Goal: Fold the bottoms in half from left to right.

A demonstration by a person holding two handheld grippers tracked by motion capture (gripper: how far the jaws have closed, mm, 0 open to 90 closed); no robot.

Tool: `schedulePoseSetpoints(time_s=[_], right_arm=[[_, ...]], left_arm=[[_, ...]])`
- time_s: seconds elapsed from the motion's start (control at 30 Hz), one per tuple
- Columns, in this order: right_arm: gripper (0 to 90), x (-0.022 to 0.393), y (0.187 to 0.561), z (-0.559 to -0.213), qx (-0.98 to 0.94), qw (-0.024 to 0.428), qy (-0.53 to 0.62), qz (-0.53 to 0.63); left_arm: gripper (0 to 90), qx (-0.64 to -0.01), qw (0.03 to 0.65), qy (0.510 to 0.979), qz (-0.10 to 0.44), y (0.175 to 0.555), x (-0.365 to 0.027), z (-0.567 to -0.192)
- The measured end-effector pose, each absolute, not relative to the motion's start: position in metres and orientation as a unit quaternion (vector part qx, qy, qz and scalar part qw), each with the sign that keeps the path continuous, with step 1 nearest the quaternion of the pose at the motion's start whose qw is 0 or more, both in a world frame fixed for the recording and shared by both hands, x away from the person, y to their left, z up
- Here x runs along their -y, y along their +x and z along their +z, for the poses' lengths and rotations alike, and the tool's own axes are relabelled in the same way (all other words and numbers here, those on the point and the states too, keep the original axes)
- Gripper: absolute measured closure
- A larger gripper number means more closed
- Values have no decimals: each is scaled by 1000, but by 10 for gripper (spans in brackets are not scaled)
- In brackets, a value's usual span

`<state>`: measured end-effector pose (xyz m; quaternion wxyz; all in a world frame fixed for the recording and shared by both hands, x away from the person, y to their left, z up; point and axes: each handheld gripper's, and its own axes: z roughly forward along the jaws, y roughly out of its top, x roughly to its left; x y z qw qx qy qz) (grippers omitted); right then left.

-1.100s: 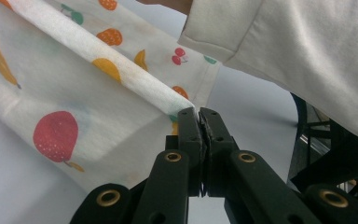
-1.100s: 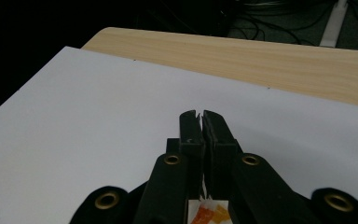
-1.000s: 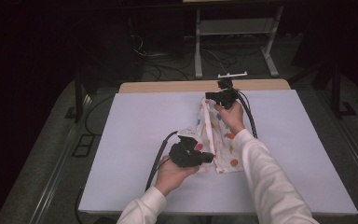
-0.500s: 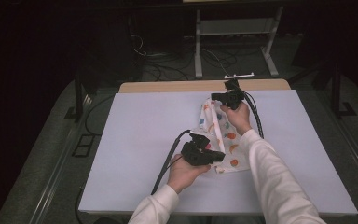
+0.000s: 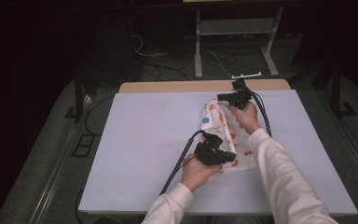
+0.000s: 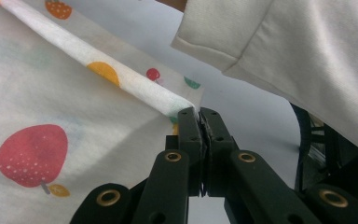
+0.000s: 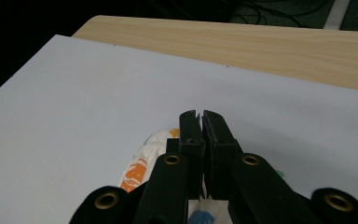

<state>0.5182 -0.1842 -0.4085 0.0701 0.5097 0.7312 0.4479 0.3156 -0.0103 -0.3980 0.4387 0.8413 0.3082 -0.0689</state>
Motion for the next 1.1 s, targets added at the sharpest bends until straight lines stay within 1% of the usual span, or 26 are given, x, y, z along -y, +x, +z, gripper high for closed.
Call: schedulePoseSetpoints(time_s=[0.33, 0.63, 0.9, 1.1], right_arm=[[857, 202, 518, -416, -741, 84, 502, 438], [856, 212, 524, -429, -739, 75, 501, 444], [854, 213, 528, -432, -744, 80, 486, 451], [852, 216, 531, -436, -740, 72, 490, 455]], left_arm=[[871, -309, 425, 846, -84, 323, 38, -414], [871, -318, 420, 845, -92, 331, 53, -424], [871, -320, 421, 843, -97, 334, 67, -429], [871, -322, 424, 841, -99, 338, 74, -432]])
